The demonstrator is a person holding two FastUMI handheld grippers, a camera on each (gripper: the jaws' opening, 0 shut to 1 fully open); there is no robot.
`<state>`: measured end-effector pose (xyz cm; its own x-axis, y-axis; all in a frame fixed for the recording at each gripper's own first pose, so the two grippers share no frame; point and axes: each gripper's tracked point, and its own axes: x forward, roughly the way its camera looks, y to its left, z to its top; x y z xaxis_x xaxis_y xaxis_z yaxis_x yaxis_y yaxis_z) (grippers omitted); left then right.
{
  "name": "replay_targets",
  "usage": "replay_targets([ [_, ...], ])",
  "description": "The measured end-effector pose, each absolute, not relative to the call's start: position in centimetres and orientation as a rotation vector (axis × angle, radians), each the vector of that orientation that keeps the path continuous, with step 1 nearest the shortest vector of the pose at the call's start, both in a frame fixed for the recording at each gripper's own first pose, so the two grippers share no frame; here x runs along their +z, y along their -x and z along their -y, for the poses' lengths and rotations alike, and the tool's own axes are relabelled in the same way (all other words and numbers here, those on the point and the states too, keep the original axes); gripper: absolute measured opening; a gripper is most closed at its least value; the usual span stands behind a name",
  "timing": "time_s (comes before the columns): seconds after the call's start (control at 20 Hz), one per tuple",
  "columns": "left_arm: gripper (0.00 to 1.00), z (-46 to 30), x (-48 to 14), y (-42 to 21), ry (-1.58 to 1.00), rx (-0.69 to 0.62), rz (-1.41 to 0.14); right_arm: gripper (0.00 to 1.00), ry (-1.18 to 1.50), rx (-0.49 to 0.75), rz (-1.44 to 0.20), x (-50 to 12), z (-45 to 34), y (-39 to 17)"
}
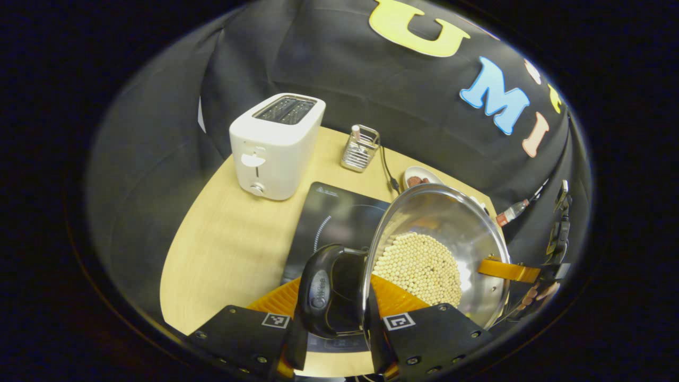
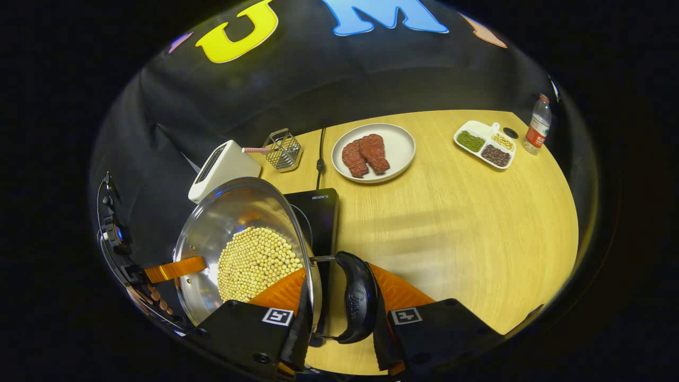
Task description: First push the handle of the pot to place it horizontally, then grasp the pot with both hands and set it on the induction cooktop.
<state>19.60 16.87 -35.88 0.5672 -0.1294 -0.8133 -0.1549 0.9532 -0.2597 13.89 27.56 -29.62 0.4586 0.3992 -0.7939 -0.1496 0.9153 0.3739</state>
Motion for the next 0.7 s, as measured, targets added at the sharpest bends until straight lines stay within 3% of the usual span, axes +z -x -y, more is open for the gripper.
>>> replay_targets([
  [0.1,0.48,-18.6,-36.7,-20.5,0.314,0.02,-0.982,0.52,-0.274,0.346,-1.058,-30.5,-29.4,-14.9],
  [0.15,0.52,-19.4,-37.3,-21.1,0.315,0.025,-0.991,0.48,-0.273,0.347,-1.064,-30.9,-30.2,-15.4],
  [0.2,0.48,-19.9,-37.9,-21.6,0.318,0.029,-0.996,0.49,-0.271,0.345,-1.067,-31.3,-30.8,-15.9],
  [0.25,0.52,-20.6,-38.5,-22.0,0.323,0.031,-1.0,0.52,-0.268,0.346,-1.068,-31.7,-31.6,-16.5],
  [0.4,0.48,-21.5,-40.2,-22.9,0.336,0.033,-1.009,0.48,-0.257,0.346,-1.079,-32.3,-32.7,-17.0],
  [0.45,0.49,-21.7,-40.7,-23.1,0.336,0.03,-1.013,0.52,-0.257,0.343,-1.083,-32.6,-33.0,-17.3],
  [0.5,0.45,-21.8,-41.1,-23.3,0.334,0.028,-1.016,0.48,-0.257,0.339,-1.087,-32.9,-33.2,-17.5],
  [0.55,0.49,-21.7,-41.5,-23.7,0.328,0.02,-1.02,0.49,-0.259,0.336,-1.092,-33.3,-33.3,-17.6],
  [0.6,0.46,-21.7,-41.9,-24.1,0.323,0.014,-1.021,0.48,-0.261,0.332,-1.097,-33.4,-33.4,-17.8],
  [0.7,0.48,-21.6,-42.4,-24.7,0.32,0.003,-1.024,0.48,-0.265,0.322,-1.1,-33.4,-33.7,-17.8],
])
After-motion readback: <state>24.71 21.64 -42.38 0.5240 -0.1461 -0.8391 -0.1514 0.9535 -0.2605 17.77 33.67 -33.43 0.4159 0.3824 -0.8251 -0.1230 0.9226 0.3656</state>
